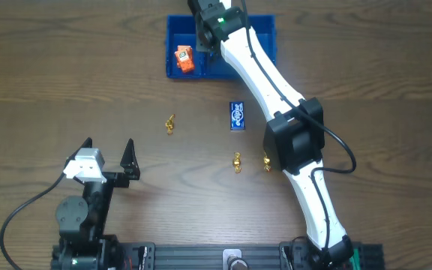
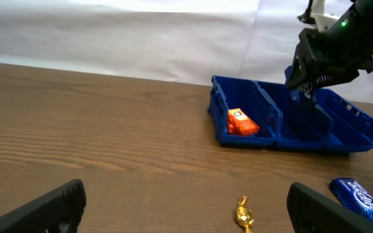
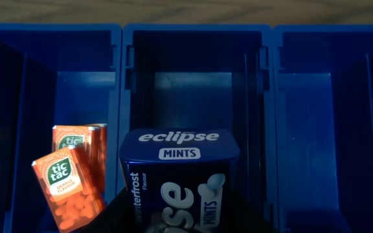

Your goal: Sort Candies Into Trays

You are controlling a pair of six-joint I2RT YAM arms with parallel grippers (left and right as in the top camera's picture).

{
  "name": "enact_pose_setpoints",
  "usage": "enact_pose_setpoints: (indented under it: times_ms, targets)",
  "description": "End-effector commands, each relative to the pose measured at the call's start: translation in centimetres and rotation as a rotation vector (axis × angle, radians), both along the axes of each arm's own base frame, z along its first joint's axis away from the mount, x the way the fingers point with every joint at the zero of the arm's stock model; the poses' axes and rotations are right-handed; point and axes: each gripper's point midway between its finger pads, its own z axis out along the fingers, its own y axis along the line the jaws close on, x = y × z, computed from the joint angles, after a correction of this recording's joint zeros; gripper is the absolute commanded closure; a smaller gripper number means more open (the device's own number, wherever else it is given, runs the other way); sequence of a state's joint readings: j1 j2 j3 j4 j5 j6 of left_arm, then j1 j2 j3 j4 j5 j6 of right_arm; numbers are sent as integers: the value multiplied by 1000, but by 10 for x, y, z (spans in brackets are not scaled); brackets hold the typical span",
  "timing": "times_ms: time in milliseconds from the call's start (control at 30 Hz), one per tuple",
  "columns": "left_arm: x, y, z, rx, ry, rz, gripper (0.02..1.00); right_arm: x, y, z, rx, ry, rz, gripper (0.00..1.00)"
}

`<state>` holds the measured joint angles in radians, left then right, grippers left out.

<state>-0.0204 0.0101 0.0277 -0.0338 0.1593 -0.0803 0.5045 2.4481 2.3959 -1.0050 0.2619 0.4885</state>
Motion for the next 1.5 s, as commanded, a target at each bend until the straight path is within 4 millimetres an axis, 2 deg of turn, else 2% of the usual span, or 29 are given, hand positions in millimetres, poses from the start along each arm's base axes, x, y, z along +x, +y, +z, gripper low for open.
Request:
enact_pose_setpoints:
  times_ms: [33,133,200,233,300,333,433,533,667,800,933,1067,1167,1300,1400,1500]
  targets:
    - [-1,-2,-17,4,44,-17,20,3,-8,-4,-11,8,-17,763]
    - [-1,-2,-17,4,44,-16,20,0,-10,-8,-19,24,-18,755]
    - [-1,-2,-17,4,44,-16,20,-2,-12,-9,-28,33,-19,676]
    - [-1,-2,-17,4,44,-16,23,-2,-12,-9,-30,37,-19,584]
    - [-1,-2,-17,4,44,-17,20,-4,-13,-10,-33,43,-18,301]
    - [-1,-2,-17,4,44,-17,20,-4,-13,-10,-30,46,-18,128]
    - [-1,-2,-17,4,44,-16,20,-11,-17,1,-14,64,-13,1]
    - [-1,-2,-17,4,44,-17,20,-40,-28,29,-26,119,-5,1]
    - [-1,-2,-17,4,44,-17,20,-88,-33,33,-78,268,17,3]
    - [-1,-2,-17,4,44,-17,20,-120,-26,23,-118,372,59,1]
    - [-1,-2,-17,4,44,-16,20,-147,-28,10,-158,473,56,1]
    - [-1,-2,-17,4,44,-16,20,-172,-34,-22,-166,569,62,1]
    - [-1,-2,-17,4,44,-16,20,-197,-38,-47,-77,572,77,3]
    - [-1,-2,-17,4,44,-17,20,-209,-48,-69,-51,588,62,1]
    - [-1,-2,-17,4,44,-17,20,-200,-58,-81,-32,573,31,1]
    - [-1,-2,-17,4,44,-17,20,-191,-63,-85,-17,557,12,1]
